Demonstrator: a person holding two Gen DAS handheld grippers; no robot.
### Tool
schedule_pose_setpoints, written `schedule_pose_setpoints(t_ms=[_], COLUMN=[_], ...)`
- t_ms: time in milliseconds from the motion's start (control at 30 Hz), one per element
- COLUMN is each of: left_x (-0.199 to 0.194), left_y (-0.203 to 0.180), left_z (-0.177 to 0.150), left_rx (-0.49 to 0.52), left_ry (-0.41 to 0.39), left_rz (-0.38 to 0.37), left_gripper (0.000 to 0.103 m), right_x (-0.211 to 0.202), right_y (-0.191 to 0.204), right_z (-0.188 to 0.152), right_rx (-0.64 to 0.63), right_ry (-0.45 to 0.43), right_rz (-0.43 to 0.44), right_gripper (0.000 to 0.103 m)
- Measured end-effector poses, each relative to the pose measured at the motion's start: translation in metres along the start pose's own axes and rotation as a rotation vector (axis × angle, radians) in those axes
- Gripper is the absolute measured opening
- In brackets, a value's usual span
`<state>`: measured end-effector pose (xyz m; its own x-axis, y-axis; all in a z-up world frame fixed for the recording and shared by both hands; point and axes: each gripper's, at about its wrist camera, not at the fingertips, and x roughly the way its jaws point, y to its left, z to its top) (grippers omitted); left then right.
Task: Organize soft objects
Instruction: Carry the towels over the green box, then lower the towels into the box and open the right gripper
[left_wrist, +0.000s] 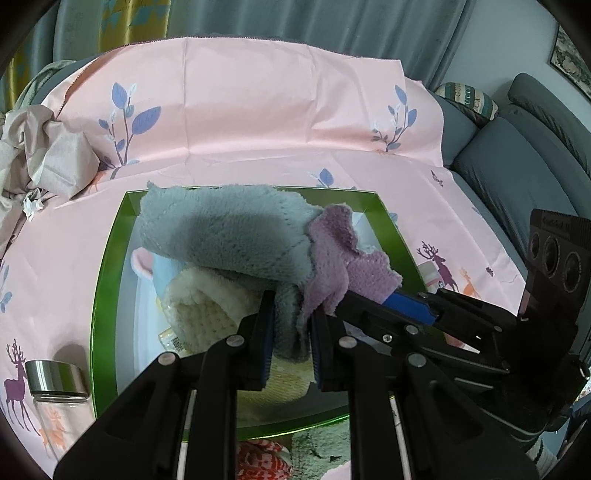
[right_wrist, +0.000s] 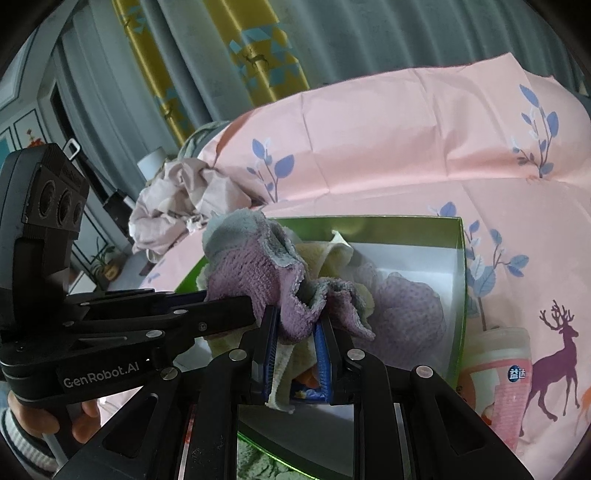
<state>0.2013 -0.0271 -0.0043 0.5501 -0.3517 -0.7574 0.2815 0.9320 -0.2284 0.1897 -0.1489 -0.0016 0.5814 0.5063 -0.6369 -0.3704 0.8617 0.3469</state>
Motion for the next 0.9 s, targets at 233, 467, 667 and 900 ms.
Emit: schedule_pose_setpoints(t_ms=[233, 467, 667, 900], left_x=[0.005, 0.014, 0.016, 0.018], left_y=[0.002, 0.005, 0.006, 0.003], left_z=[0.001, 0.001, 0.0, -0.002], left_rx=[-0.007, -0.016, -0.025, -0.015], left_ry=[0.014, 0.042, 0.052, 0.06], left_rz=[0.009, 0.021, 0.026, 0.055], left_gripper=[0.014, 0.014, 0.014, 0.016], right_x=[0.005, 0.013, 0.015, 0.017], right_y=[-0.001, -0.003, -0.004, -0.006], right_z=[0.0, 0.001, -0.001, -0.001], right_rx=[0.007, 0.016, 0.022, 0.039], right_ry=[0.017, 0.044, 0.053, 0.072], right_rz=[-0.004, -0.015, -0.02, -0.043], right_gripper=[0.022, 0.022, 0.022, 0.022])
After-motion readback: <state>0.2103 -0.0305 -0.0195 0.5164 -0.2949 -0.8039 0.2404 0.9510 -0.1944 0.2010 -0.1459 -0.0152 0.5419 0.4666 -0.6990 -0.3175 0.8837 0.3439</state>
